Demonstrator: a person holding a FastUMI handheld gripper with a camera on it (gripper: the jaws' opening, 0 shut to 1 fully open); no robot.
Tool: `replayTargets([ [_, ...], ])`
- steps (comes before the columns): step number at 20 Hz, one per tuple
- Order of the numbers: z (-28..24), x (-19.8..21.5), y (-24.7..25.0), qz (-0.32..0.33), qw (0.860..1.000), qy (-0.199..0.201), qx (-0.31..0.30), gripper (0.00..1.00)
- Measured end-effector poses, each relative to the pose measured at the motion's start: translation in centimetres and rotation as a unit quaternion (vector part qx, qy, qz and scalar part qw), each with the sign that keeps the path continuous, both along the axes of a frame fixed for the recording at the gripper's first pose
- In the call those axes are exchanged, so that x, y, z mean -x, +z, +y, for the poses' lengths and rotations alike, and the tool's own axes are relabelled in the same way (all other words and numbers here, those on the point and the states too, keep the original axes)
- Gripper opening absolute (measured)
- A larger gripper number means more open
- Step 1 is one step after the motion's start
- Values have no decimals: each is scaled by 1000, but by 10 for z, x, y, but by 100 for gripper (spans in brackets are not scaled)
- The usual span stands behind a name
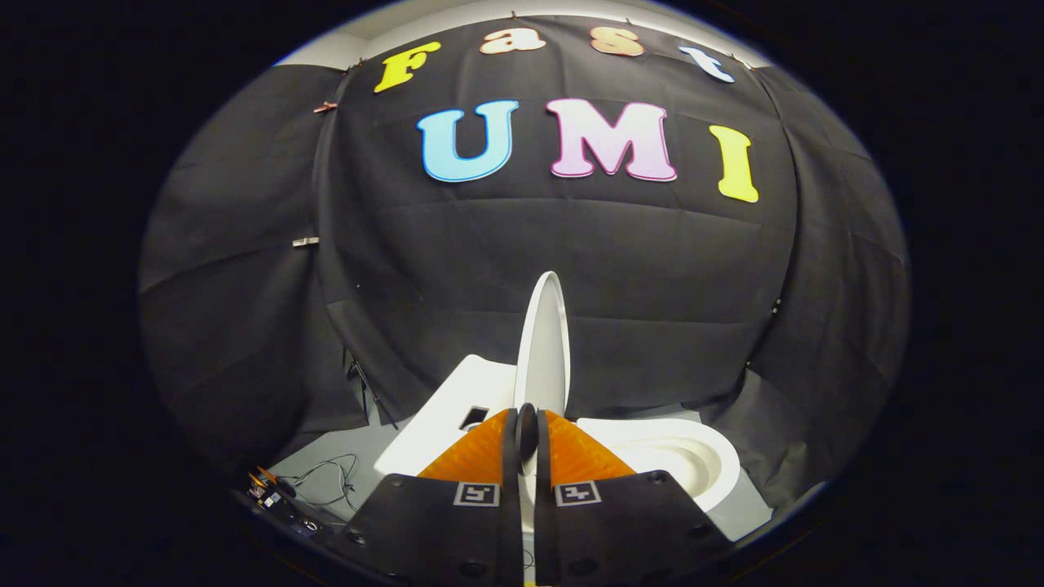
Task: Open the toilet lid.
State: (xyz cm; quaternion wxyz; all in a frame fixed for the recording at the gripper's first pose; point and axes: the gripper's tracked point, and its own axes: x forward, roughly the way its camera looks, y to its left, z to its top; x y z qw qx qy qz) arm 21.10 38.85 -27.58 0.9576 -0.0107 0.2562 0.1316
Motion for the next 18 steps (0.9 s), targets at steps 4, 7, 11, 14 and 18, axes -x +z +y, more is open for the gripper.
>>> replayTargets([
  [4, 35, 5, -9, 9, 1000, 13, -3, 10],
  [7, 54, 5, -10, 3, 1000, 20, 16, 10],
  [11, 64, 8, -14, -6, 999, 25, 43, 10],
  [14, 50, 7, -10, -26, 997, 15, 77, 10],
  [18, 46, 13, -13, -14, 998, 13, 62, 16],
])
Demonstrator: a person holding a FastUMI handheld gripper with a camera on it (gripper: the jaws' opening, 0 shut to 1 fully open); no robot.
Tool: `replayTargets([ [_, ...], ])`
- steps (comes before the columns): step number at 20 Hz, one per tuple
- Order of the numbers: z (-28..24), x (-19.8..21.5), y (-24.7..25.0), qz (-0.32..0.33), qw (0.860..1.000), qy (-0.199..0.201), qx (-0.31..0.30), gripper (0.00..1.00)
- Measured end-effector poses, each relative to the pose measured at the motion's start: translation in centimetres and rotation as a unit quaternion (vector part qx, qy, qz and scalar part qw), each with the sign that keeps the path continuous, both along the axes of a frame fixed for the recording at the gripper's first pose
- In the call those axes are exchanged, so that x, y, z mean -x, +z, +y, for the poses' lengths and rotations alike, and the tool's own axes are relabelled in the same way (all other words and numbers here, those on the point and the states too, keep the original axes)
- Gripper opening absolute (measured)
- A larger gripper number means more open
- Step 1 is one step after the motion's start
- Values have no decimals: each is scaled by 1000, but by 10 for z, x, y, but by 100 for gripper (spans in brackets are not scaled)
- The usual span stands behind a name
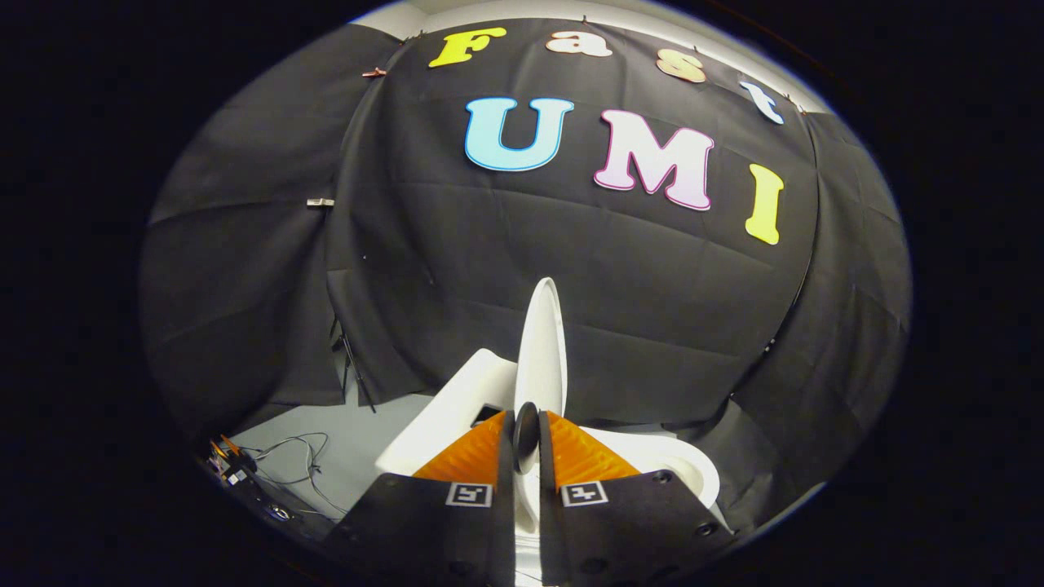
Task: Open the toilet lid.
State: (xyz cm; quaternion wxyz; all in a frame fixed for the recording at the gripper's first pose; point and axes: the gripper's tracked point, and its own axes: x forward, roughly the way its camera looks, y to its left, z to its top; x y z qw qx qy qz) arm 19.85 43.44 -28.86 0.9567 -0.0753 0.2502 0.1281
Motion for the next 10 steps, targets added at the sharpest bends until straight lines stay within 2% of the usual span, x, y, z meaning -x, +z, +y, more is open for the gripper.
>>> replayTargets([
  [2, -4, 3, 1, -1, 1000, -3, 2, 24],
  [8, -32, 10, 20, -21, 1000, -20, -8, 100],
  [10, -37, 11, 27, -19, 999, -18, -27, 98],
])
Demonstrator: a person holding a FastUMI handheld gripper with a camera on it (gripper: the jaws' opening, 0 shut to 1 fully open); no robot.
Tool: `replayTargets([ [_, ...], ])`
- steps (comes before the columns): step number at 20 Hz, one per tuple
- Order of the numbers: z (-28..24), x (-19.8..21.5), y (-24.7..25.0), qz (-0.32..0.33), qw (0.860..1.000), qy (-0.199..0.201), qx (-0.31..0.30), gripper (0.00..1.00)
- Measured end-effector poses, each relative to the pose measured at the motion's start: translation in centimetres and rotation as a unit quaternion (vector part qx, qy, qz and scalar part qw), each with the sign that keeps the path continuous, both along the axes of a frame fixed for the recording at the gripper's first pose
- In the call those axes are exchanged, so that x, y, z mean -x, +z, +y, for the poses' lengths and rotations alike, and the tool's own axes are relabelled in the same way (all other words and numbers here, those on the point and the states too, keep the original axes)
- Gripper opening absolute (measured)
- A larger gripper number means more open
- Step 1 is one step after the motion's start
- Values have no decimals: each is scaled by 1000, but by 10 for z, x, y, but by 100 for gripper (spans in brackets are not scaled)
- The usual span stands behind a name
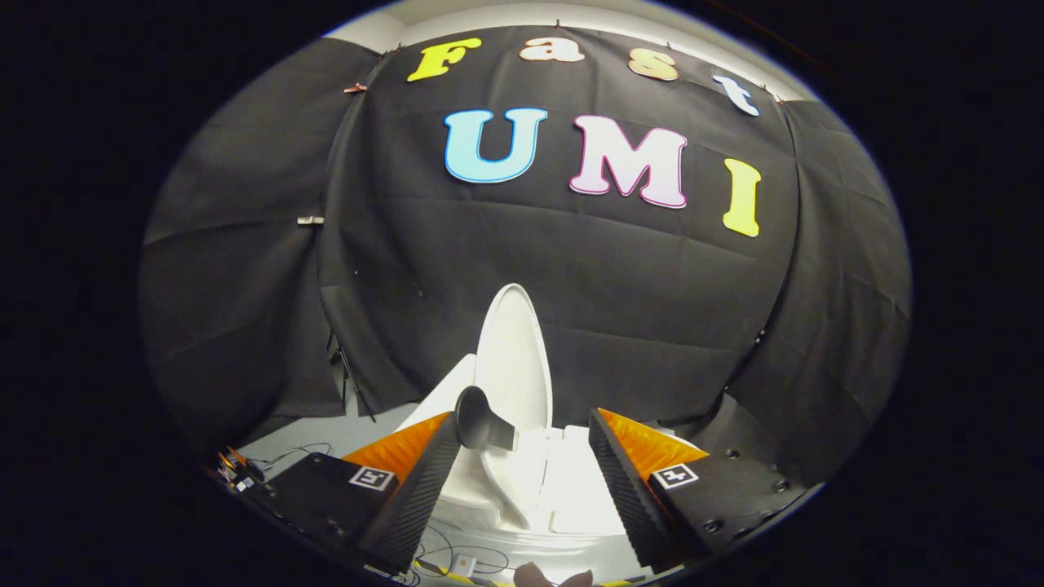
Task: Open the toilet lid.
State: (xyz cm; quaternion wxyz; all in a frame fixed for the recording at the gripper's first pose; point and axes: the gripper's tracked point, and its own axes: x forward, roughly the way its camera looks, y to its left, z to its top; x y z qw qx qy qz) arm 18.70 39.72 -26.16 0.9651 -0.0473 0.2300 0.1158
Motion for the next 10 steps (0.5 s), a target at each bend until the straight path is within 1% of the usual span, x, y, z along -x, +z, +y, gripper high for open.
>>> replayTargets([
  [6, -7, 15, 28, 4, 999, 17, -51, 99],
  [10, -21, 22, 66, -24, 998, 22, -59, 99],
])
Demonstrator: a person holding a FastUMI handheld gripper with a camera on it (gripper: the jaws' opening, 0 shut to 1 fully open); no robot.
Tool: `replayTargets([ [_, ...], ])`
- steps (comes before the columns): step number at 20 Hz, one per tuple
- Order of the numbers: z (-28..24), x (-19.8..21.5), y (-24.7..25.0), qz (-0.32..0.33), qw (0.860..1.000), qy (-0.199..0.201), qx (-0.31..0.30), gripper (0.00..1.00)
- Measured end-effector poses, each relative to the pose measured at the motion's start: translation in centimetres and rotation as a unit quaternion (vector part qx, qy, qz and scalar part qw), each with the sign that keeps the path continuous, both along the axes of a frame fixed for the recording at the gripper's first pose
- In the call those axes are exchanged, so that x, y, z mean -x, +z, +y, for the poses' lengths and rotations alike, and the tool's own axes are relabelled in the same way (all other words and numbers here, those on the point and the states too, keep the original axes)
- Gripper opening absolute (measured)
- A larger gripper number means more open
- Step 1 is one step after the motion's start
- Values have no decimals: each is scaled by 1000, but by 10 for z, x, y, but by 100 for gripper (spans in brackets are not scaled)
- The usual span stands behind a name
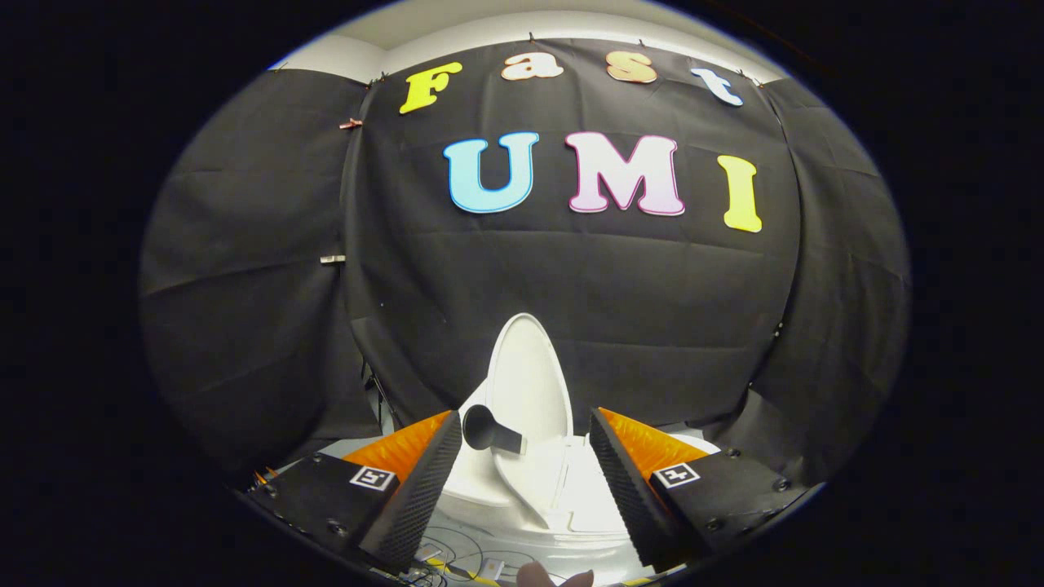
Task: Open the toilet lid.
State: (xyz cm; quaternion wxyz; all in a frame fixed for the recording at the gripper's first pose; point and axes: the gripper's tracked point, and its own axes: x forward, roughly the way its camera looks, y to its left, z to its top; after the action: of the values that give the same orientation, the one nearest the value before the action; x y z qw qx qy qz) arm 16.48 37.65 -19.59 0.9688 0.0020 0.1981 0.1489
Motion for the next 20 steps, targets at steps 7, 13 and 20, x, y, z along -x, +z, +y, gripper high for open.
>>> replayTargets([
  [7, -46, 13, 56, -41, 999, -1, -15, 99],
  [13, -119, 28, 94, -74, 997, -16, -15, 98],
  [20, -230, 47, 117, -92, 993, -61, -30, 99],
])
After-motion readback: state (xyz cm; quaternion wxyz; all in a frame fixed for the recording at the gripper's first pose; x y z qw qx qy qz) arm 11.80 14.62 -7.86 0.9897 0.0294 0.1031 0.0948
